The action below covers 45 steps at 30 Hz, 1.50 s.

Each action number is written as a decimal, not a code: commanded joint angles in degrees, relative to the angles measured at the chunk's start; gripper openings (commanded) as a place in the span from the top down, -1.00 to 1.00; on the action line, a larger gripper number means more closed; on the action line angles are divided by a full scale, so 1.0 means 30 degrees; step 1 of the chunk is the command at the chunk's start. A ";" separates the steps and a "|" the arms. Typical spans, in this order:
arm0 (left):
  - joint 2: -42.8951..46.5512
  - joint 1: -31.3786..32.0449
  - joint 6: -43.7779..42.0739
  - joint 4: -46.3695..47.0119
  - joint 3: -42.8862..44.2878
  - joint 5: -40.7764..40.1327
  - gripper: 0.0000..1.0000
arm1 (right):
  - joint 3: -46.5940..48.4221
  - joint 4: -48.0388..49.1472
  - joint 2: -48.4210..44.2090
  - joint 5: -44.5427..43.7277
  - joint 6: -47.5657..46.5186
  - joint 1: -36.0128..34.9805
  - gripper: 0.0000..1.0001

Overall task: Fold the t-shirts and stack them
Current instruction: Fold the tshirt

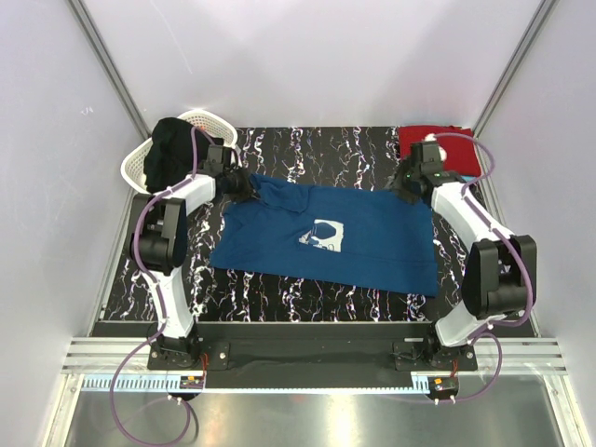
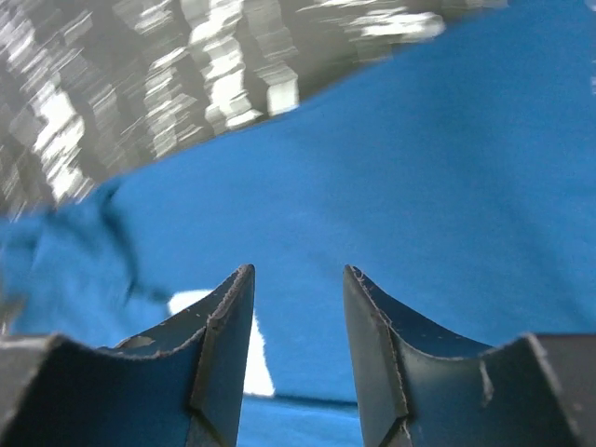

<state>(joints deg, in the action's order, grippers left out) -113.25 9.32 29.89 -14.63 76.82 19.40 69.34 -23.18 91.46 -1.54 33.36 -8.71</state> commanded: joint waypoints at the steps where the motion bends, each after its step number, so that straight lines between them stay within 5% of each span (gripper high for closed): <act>1: 0.1948 0.0028 0.0495 -0.0307 0.0587 0.1322 1.00 | 0.1901 -0.3452 0.1003 -0.3113 0.2494 0.1319 0.00; 11: 0.3735 0.0056 0.1285 -0.0805 -0.0556 0.3493 1.00 | 0.5389 -0.4665 0.5838 -0.4498 0.2618 0.3780 0.12; 15: 0.4117 0.0056 0.1696 -0.0893 -0.0848 0.4168 1.00 | 0.7790 -0.7415 0.7362 -0.4552 0.5864 0.4835 0.14; 30: 0.5114 0.0028 0.1522 -0.0893 -0.1787 0.4872 1.00 | 1.3270 -1.0904 1.2021 -0.4379 1.2401 0.4925 0.20; 45: 0.4938 0.0027 0.1374 -0.0777 -0.1758 0.5106 1.00 | 1.5557 -1.1726 1.4336 -0.4935 1.3575 0.5130 0.23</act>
<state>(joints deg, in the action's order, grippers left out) -100.55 9.32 34.52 -18.15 71.59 32.45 113.23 -56.62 133.16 -13.08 72.29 6.37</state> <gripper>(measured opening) 0.012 0.386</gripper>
